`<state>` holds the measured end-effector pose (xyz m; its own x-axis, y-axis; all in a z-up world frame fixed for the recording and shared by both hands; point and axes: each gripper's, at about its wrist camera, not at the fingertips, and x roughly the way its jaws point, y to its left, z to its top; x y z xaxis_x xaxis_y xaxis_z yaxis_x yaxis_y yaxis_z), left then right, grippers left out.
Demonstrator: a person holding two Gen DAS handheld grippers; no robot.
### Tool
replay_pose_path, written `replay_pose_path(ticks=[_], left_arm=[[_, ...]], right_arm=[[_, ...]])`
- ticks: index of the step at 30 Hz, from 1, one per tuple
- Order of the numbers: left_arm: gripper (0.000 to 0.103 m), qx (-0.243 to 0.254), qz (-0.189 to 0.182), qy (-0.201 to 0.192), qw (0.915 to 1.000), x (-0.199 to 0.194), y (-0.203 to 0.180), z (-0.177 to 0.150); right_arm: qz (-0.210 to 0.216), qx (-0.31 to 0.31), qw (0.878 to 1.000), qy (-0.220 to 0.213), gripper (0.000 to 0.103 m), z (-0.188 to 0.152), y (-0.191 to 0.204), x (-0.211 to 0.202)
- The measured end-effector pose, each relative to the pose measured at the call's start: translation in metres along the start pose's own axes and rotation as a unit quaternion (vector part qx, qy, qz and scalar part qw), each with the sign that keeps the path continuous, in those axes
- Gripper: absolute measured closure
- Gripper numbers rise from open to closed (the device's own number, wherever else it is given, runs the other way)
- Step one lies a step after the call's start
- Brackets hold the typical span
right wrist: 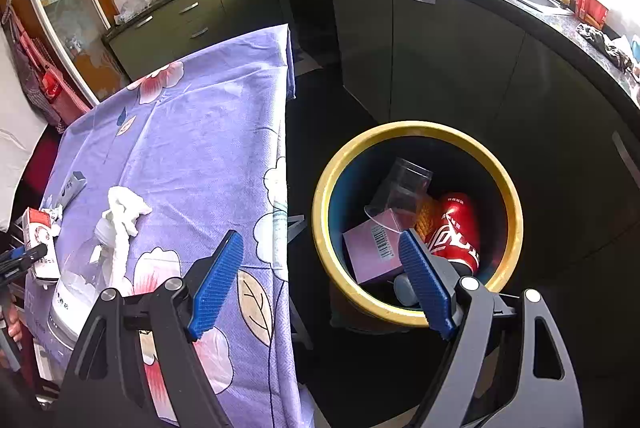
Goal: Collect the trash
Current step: 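Grasp the white milk carton with the left gripper, then carry the milk carton over the bin and open the left gripper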
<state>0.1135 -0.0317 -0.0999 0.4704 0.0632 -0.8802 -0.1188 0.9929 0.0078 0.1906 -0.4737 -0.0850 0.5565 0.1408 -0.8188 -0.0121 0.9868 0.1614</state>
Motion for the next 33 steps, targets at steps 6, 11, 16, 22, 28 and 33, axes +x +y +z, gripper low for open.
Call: replay_pose_path(ticks=[6,11,16,22,28,33], left_arm=[[0.065,0.016,-0.007,0.018,0.9997,0.007,-0.003,-0.007],[0.067,0.035,0.002,0.011,0.9993,0.0,-0.004,-0.014],[0.069,0.05,0.005,-0.01,0.9987,-0.015,-0.005,-0.019],[0.069,0.07,-0.001,-0.031,0.9971,-0.032,-0.01,-0.023],[0.069,0.089,-0.006,-0.053,0.9945,-0.05,-0.018,-0.022],[0.069,0.111,-0.023,-0.071,0.991,-0.068,-0.03,-0.017]], right_arm=[[0.005,-0.003,1.0,0.0,0.024,-0.001,0.002,0.0],[0.007,-0.01,1.0,0.0,0.024,0.0,0.01,0.001],[0.009,-0.018,1.0,-0.001,0.024,-0.001,0.02,-0.001],[0.009,-0.026,1.0,-0.008,0.024,-0.003,0.027,-0.011],[0.005,-0.028,0.999,-0.016,0.024,-0.009,0.025,-0.022],[0.005,-0.016,1.0,-0.019,0.024,-0.018,0.013,-0.028]])
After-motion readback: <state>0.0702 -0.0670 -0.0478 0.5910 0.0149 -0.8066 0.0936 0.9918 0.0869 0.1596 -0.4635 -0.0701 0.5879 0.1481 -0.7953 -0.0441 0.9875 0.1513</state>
